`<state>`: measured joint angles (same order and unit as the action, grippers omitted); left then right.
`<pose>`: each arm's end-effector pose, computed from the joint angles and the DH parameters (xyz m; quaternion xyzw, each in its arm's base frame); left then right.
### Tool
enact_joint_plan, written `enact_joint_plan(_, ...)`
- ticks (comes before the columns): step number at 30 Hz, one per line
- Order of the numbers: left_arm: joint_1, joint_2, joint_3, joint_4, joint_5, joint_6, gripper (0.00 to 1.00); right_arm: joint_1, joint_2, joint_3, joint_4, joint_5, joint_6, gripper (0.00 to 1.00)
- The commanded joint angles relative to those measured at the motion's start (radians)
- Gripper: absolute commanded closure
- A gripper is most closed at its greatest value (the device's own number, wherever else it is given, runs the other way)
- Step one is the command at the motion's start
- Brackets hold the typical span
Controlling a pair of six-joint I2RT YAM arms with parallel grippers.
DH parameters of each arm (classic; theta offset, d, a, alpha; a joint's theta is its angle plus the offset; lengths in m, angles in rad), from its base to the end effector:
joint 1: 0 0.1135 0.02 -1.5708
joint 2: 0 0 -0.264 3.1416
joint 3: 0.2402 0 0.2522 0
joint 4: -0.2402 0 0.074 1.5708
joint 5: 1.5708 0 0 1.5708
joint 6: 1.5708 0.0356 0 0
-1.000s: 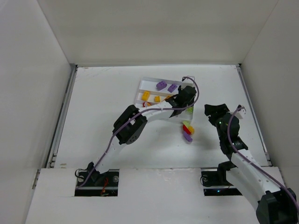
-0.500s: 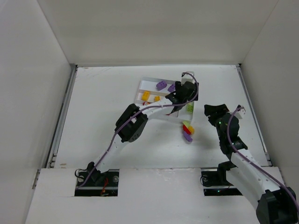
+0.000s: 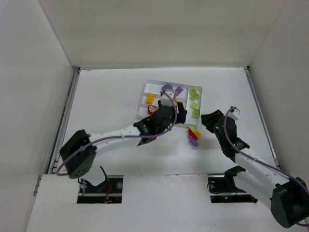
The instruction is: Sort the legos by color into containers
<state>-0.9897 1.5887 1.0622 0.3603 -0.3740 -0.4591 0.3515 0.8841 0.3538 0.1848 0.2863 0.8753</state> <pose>0.2153 -0.3041 0.2885 0.0808 0.7553 -0.3143 0.5694 0.1875 0.0581 0.2089 0.2889 0.7609 0.2322 0.5326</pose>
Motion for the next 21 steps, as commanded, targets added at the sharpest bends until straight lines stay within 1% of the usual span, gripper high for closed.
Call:
enact_joint_plan(1,-0.103,-0.158,-0.213,0.075,-0.048,-0.035,0.42,0.106,-0.033,0.007,-0.079,0.059,-0.027,0.44)
enact_joint_plan(2,-0.127,-0.203,-0.27,0.084,-0.065,-0.045,0.41,0.149,-0.052,-0.009,-0.093,0.088,-0.029,0.36)
enact_joint_plan(3,-0.146,-0.244,-0.319,0.092,-0.08,-0.058,0.41,0.19,-0.069,-0.018,-0.109,0.12,-0.033,0.3)
enact_joint_plan(4,-0.157,-0.278,-0.361,0.095,-0.092,-0.075,0.41,0.227,-0.08,-0.018,-0.139,0.152,-0.036,0.26)
enact_joint_plan(6,-0.152,-0.335,-0.427,0.095,-0.095,-0.114,0.4,0.281,-0.083,0.008,-0.215,0.212,-0.047,0.23)
enact_joint_plan(8,-0.139,-0.371,-0.476,0.098,-0.091,-0.145,0.4,0.313,-0.059,0.048,-0.274,0.257,-0.071,0.22)
enact_joint_plan(11,-0.123,-0.406,-0.53,0.114,-0.065,-0.168,0.4,0.338,0.012,0.105,-0.341,0.303,-0.119,0.24)
enact_joint_plan(15,-0.122,-0.449,-0.599,0.161,-0.028,-0.177,0.4,0.358,0.114,0.157,-0.419,0.37,-0.133,0.27)
enact_joint_plan(19,-0.106,-0.47,-0.65,0.19,-0.013,-0.184,0.39,0.395,0.203,0.203,-0.413,0.36,-0.163,0.35)
enact_joint_plan(21,-0.089,-0.478,-0.666,0.193,0.006,-0.19,0.39,0.396,0.248,0.229,-0.41,0.356,-0.188,0.37)
